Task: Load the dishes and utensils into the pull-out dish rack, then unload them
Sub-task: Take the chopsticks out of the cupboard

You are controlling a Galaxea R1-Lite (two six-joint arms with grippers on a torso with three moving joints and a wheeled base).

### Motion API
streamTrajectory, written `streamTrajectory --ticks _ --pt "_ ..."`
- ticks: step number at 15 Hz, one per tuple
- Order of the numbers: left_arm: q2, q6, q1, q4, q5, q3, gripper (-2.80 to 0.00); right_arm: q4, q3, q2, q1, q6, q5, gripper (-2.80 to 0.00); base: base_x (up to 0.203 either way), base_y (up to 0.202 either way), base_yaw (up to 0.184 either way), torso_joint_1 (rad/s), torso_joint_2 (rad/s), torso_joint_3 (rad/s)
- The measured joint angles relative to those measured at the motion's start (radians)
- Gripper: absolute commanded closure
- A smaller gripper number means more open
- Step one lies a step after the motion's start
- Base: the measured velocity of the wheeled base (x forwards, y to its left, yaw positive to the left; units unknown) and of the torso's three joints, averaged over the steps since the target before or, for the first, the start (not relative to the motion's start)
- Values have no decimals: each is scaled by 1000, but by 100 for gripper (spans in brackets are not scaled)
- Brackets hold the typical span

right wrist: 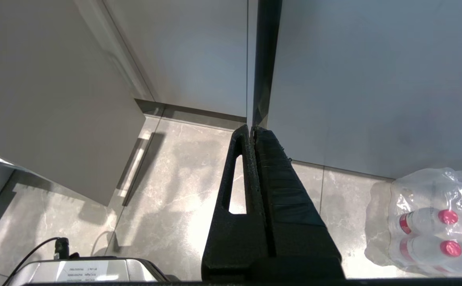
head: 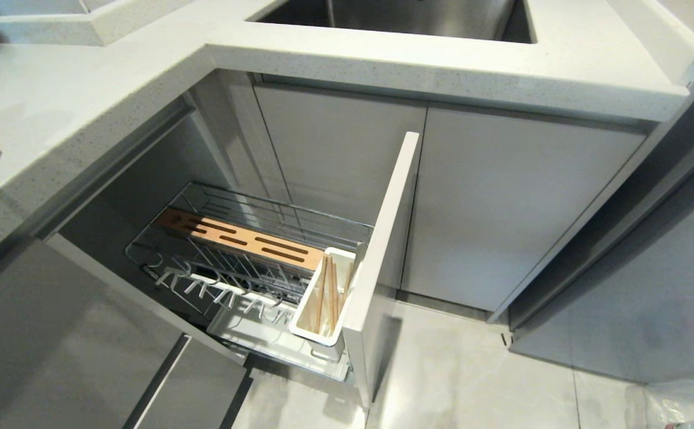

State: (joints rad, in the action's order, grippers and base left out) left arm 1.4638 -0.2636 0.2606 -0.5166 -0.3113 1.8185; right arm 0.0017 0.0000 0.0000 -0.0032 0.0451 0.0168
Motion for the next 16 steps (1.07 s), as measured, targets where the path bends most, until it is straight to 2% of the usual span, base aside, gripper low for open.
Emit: streamTrajectory --ticks 6,16 --pt "59 6 28 -2 -3 21 0 0 0 0 0 0 0 0 0 0 0 0 0 0" --pt "83 60 47 -77 -24 30 0 0 0 0 0 0 0 0 0 0 0 0 0 0"
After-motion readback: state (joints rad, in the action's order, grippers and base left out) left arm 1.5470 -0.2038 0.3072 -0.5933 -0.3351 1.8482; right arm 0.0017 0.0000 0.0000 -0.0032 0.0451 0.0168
